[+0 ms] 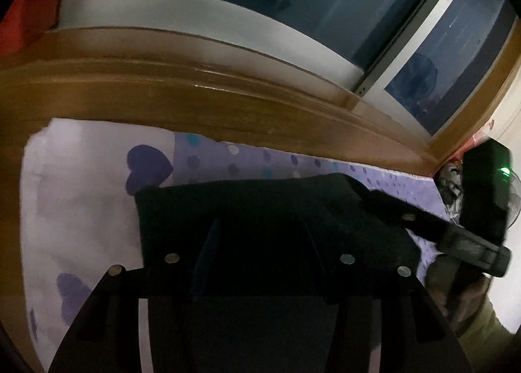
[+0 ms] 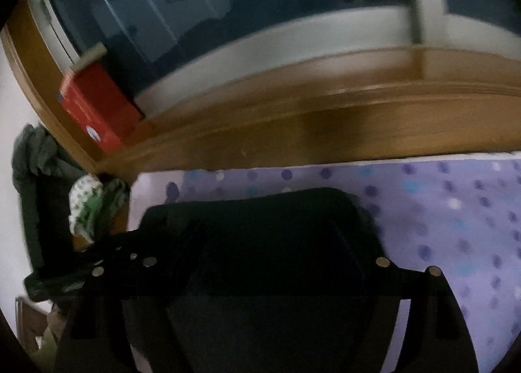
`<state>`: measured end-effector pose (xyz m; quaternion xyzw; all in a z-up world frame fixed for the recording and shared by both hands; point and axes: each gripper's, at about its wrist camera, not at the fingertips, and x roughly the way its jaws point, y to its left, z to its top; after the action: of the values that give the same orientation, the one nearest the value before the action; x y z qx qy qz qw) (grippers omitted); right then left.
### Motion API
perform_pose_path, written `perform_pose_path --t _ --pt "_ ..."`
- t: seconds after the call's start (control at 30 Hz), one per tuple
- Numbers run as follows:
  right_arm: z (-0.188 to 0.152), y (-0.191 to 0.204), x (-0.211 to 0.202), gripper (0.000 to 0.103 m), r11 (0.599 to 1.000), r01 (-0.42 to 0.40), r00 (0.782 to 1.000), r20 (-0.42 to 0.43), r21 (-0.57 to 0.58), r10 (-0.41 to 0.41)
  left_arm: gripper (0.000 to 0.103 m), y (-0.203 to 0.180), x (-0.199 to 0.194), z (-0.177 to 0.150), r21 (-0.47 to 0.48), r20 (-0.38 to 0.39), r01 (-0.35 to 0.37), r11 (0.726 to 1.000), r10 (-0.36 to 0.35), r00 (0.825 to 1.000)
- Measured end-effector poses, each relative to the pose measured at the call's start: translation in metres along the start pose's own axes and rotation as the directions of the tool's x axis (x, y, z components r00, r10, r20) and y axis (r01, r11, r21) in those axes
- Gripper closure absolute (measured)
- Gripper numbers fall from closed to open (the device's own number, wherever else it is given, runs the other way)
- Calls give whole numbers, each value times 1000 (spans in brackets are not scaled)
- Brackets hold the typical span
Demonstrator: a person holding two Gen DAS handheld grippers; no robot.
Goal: Fold clothes
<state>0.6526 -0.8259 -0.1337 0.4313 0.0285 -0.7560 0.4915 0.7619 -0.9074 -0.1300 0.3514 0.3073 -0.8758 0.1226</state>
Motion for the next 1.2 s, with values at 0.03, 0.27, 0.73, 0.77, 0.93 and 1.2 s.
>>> perform_pose_path --t 0.03,0.27,0.73,0.77,0.93,1.2 --pt "-3 -2 -12 24 1000 -5 1000 9 0 5 52 -1 -10 -4 -11 -3 3 1000 -3 1000" --pt "-78 -23 -90 24 997 -23 1000 14 -74 24 50 -3 -92 -76 -104 -3 -24 994 24 1000" --pt "-134 -14 -61 25 996 -37 996 -83 -77 31 50 -16 -67 -113 61 -105 -221 973 226 968" --pt "-134 -16 -60 25 997 -35 997 -75 -65 30 50 -17 -64 -109 83 -112 -216 973 225 968" --pt "-130 -9 -52 28 991 -3 998 -61 -133 -5 50 -12 -44 -104 113 -163 -171 979 188 969" --pt "-120 15 -41 43 932 31 993 -96 -361 -71 58 -3 -41 -107 93 -146 -96 991 109 983"
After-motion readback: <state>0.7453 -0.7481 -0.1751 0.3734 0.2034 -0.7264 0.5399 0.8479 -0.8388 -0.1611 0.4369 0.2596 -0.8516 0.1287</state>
